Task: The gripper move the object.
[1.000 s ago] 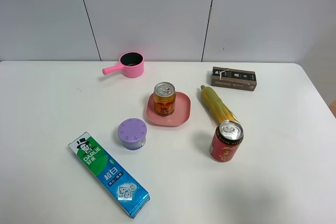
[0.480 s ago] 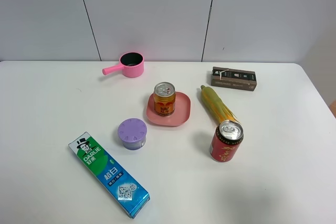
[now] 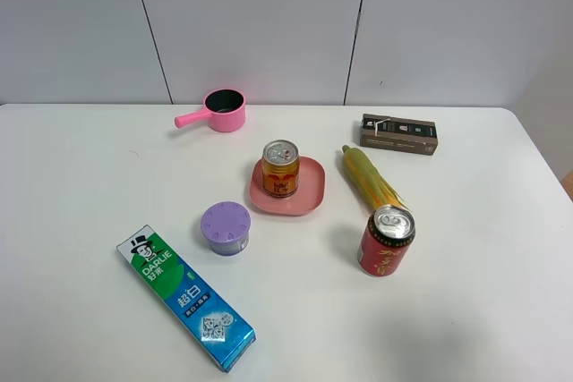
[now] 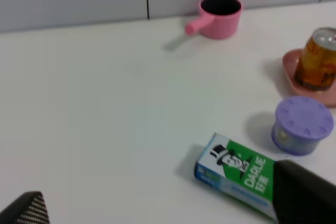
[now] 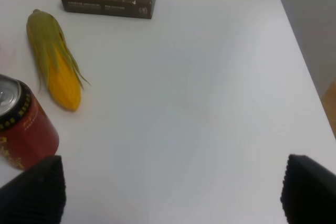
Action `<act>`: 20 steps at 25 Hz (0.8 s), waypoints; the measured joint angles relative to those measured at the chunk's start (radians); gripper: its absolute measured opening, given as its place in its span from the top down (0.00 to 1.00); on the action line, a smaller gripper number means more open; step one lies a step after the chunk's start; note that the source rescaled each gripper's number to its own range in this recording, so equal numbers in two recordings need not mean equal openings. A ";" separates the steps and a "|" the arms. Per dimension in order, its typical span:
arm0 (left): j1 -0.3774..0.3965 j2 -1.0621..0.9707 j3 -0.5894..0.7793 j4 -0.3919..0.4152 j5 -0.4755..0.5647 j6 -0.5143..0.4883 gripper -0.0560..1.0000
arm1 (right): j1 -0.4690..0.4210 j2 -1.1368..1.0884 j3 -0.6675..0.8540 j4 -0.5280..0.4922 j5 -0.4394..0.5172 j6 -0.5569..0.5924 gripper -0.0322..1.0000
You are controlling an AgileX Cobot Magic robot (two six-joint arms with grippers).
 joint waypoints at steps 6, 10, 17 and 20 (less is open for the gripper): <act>0.000 0.000 0.006 -0.002 0.008 -0.005 0.11 | 0.000 0.000 0.000 0.000 0.000 0.000 0.00; 0.001 0.000 0.006 -0.002 0.008 -0.005 0.11 | 0.000 0.000 0.000 0.000 0.000 0.000 0.00; 0.107 0.000 0.006 -0.002 0.008 -0.007 0.11 | 0.000 0.000 0.000 0.000 0.000 0.000 0.00; 0.164 0.000 0.006 -0.002 0.008 -0.007 0.11 | 0.000 0.000 0.000 0.000 0.000 0.000 0.00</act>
